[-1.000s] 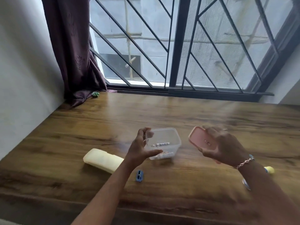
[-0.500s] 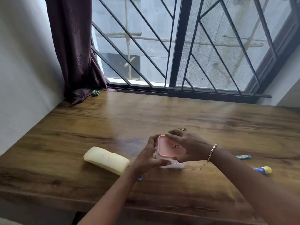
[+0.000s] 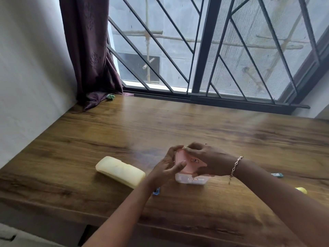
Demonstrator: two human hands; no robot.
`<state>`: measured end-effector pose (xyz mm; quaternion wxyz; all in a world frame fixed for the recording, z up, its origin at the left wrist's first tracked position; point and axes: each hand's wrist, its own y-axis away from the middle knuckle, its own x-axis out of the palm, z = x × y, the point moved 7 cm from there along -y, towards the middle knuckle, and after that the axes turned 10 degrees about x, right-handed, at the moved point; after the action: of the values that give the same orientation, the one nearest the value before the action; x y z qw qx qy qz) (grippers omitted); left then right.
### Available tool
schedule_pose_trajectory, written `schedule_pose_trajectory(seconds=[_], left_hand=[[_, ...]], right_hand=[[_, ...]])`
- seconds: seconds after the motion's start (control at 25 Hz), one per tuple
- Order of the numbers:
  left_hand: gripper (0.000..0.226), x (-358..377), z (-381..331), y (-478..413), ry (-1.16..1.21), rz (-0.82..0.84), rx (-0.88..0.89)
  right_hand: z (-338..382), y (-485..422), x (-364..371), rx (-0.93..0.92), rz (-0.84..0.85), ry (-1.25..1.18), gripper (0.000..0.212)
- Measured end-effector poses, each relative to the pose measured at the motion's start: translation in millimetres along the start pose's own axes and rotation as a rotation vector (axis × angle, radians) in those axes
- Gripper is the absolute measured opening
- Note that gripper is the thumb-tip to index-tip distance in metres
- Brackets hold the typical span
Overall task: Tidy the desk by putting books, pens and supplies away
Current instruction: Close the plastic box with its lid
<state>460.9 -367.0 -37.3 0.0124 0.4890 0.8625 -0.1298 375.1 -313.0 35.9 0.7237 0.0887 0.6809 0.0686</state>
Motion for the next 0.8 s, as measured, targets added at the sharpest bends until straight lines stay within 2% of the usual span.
schedule_pose_trajectory(seconds=[0.08, 0.24, 0.4, 0.52, 0.68, 0.8], left_hand=[[0.042, -0.5, 3.1, -0.9, 0.038, -0.048, -0.012], [0.038, 2.7, 8.1, -1.9, -0.011, -0.077, -0.016], [0.042, 3.8, 8.3, -1.3, -0.069, -0.069, -0.007], [0.047, -0.5, 0.8, -0.1, -0.071, -0.032, -0.02], [0.079, 3.6, -0.1, 5.1, 0.007, 0.079, -0.036], [0.079, -1.1, -8.7, 6.4, -0.066, 0.0, 0.003]], right_hand=[[-1.6, -1.1, 4.9, -0.011, 0.021, -0.085, 0.077], [-6.9, 5.7, 10.6, -0.037, 0.027, -0.297, 0.073], [-8.4, 7.7, 14.1, -0.044, 0.027, -0.372, 0.11], [-9.7, 6.7, 14.6, -0.049, -0.02, -0.287, 0.109], [-4.4, 5.6, 21.1, 0.033, -0.01, -0.085, 0.093], [2.6, 6.3, 9.0, 0.074, -0.018, 0.002, 0.093]])
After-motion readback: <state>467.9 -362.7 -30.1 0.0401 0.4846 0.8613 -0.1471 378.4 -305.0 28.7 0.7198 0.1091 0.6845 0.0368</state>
